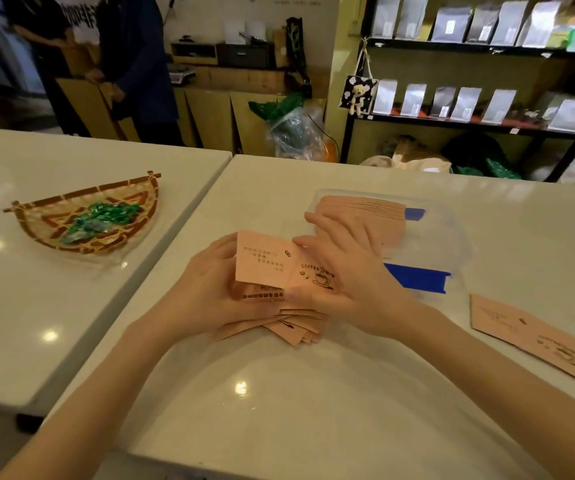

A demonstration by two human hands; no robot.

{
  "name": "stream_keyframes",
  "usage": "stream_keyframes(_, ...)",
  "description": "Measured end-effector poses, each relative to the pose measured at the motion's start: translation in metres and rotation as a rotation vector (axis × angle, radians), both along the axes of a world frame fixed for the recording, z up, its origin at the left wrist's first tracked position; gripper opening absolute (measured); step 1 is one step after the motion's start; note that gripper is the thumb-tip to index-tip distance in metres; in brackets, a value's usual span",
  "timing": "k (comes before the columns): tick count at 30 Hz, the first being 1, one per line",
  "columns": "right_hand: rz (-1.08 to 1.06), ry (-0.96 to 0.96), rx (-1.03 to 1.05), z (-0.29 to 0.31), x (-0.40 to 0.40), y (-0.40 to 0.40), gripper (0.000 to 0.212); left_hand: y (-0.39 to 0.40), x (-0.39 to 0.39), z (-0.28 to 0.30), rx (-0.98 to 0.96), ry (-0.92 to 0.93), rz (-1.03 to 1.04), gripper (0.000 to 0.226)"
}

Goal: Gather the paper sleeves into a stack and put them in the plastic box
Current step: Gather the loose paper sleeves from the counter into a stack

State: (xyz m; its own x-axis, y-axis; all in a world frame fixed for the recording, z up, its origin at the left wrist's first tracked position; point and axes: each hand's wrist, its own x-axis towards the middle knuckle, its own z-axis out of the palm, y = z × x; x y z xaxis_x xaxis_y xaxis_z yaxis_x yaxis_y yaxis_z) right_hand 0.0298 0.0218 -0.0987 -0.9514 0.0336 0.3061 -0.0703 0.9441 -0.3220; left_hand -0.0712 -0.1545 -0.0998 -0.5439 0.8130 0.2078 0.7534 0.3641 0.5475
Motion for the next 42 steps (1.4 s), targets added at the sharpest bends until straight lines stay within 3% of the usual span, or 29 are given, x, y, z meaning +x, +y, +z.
stream_keyframes(6,0.018,-0.045,0.085,-0.012,0.002,-0.003,0.071,-0.008,-0.002,-0.015,0.007,-0.218,0.178,0.116)
stream_keyframes(14,0.050,-0.091,0.150,-0.012,0.002,-0.003,0.073,-0.009,0.000,-0.010,-0.092,-0.065,0.100,0.102)
stream_keyframes(20,0.049,-0.092,0.033,-0.002,0.015,0.013,0.075,0.015,0.012,0.005,-0.049,0.042,0.019,0.093)
stream_keyframes(27,-0.047,0.137,-0.115,0.031,0.069,0.052,0.057,0.076,0.047,0.042,0.099,0.061,-0.271,0.049)
stream_keyframes(30,-0.169,0.233,-0.116,0.035,0.099,0.076,0.050,0.111,0.070,0.045,0.111,0.118,-0.318,0.060)
stream_keyframes(35,-0.327,0.230,-0.075,0.016,0.145,0.119,0.051,0.173,0.103,0.027,-0.071,0.417,-0.408,0.073)
stream_keyframes(38,-0.435,0.130,-0.065,-0.003,0.167,0.139,0.064,0.200,0.113,0.015,-0.141,0.442,-0.501,0.073)
stream_keyframes(42,-0.506,-0.075,-0.012,-0.024,0.187,0.157,0.095,0.225,0.127,0.001,-0.217,0.338,-0.598,0.074)
